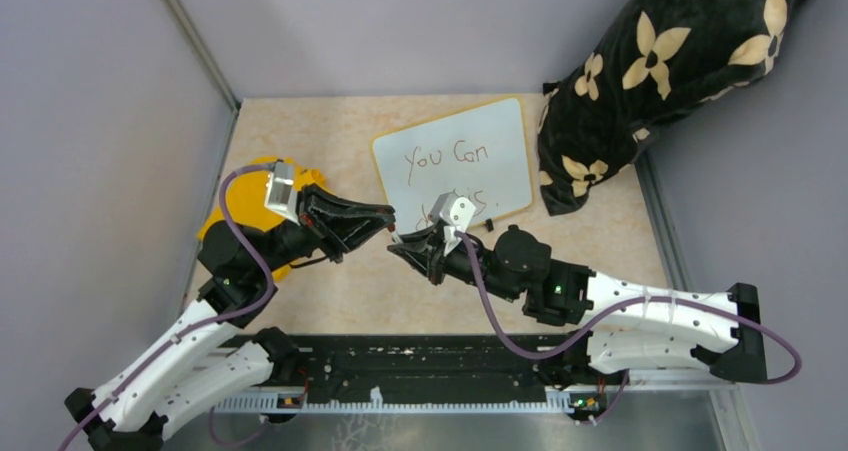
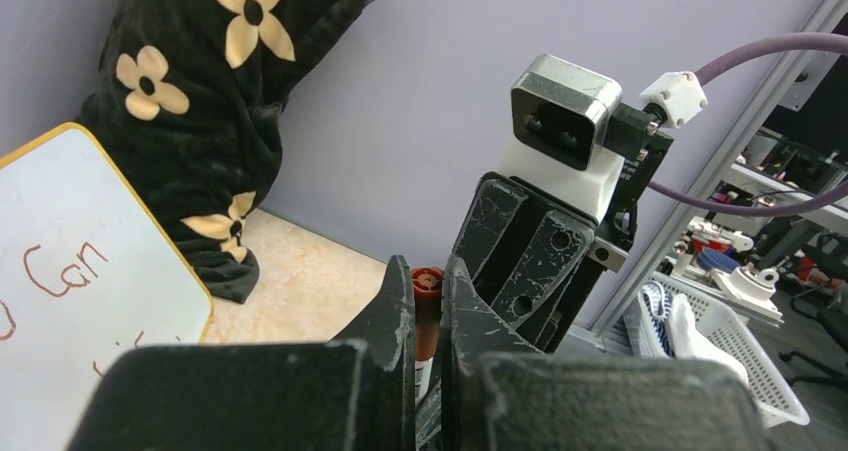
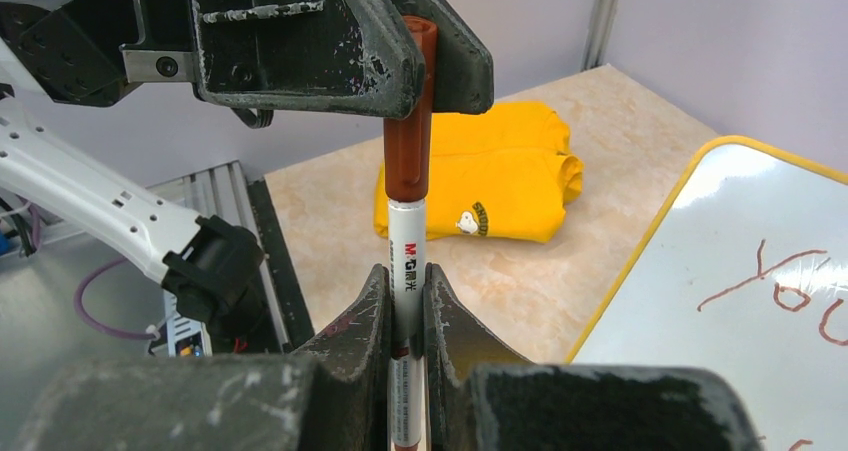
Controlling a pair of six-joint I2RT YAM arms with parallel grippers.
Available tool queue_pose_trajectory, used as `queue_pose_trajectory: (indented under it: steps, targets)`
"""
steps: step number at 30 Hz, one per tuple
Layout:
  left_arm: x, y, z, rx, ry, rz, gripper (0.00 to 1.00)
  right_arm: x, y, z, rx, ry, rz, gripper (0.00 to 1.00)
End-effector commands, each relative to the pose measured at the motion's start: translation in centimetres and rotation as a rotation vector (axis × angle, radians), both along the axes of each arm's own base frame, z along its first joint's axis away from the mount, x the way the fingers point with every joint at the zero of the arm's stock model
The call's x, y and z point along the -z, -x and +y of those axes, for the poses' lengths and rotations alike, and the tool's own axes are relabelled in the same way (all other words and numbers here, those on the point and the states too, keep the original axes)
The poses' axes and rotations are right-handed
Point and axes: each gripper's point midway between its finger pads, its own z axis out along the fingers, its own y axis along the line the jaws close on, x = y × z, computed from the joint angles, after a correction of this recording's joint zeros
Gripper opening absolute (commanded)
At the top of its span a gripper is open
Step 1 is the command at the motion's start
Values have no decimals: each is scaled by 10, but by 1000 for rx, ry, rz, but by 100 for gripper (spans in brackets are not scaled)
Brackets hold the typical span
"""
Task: Write a sentence on the whiteboard
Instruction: Close the whiteboard marker at the center of the board.
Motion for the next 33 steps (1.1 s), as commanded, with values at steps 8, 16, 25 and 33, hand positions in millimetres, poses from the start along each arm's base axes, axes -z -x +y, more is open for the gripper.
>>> queue_pose_trajectory:
  steps: [8,16,25,33]
  targets:
    - [65,5,-14,100,-82,200,0,-84,-10,-13,76,-273,-64,0]
    - [93,9,-16,128,-98,283,0,-101,-15,-17,106,-331,-100,0]
    - [119,14,-22,155,-134,340,0,-121,-14,-16,100,-395,-126,0]
    - [139,19,-29,179,-160,377,0,-133,-15,-21,115,-442,-141,0]
